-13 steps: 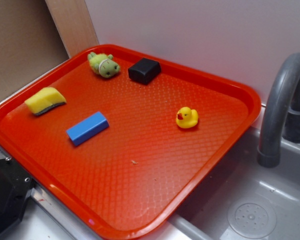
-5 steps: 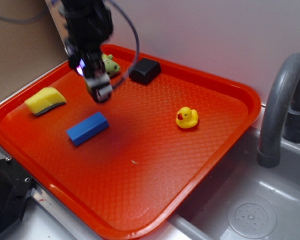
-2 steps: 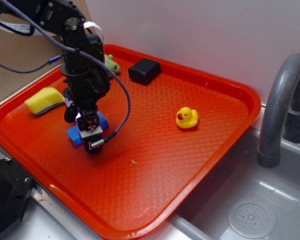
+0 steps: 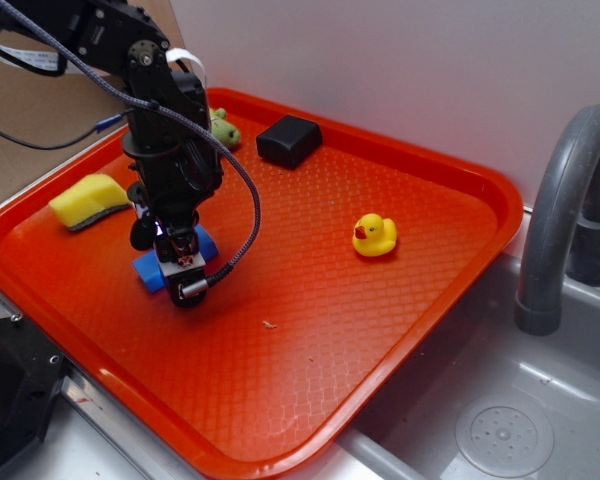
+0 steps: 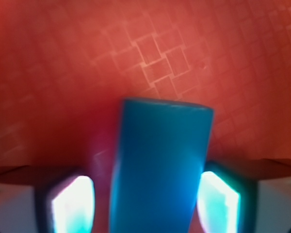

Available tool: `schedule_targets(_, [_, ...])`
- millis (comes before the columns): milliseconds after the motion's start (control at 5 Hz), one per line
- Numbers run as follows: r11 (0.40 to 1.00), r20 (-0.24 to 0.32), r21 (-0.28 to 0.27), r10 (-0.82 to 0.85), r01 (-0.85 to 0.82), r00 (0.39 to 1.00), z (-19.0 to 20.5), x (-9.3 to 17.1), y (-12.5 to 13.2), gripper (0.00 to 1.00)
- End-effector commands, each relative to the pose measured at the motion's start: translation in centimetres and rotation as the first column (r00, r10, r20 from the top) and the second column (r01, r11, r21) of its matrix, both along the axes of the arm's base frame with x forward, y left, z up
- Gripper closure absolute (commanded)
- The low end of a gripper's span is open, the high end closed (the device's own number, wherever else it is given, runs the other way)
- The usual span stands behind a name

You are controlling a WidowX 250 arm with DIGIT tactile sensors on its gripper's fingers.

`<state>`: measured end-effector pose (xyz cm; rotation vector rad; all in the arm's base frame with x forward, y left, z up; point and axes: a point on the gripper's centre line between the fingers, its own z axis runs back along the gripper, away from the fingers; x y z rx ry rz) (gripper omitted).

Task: Grab the blue block.

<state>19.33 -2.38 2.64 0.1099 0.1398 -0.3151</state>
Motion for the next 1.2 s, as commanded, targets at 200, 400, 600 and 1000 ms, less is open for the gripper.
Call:
schedule_targets(200, [0.998, 0.015, 0.032, 0.049, -0.049, 0.999, 0.6, 0.1, 0.4, 1.0])
schedule_targets(400, [0.996, 0.075, 0.004, 0.092, -0.093, 0.993, 5.6, 1.7, -0.4, 1.0])
schedule_targets(600, [0.981, 0.13, -0.069, 0.188, -0.18, 0.974, 10.7, 3.2, -0.1, 1.0])
schedule_targets(1000, [0.965, 0.161, -0.117, 0.25, -0.233, 0.955, 17.5, 4.1, 0.1, 1.0])
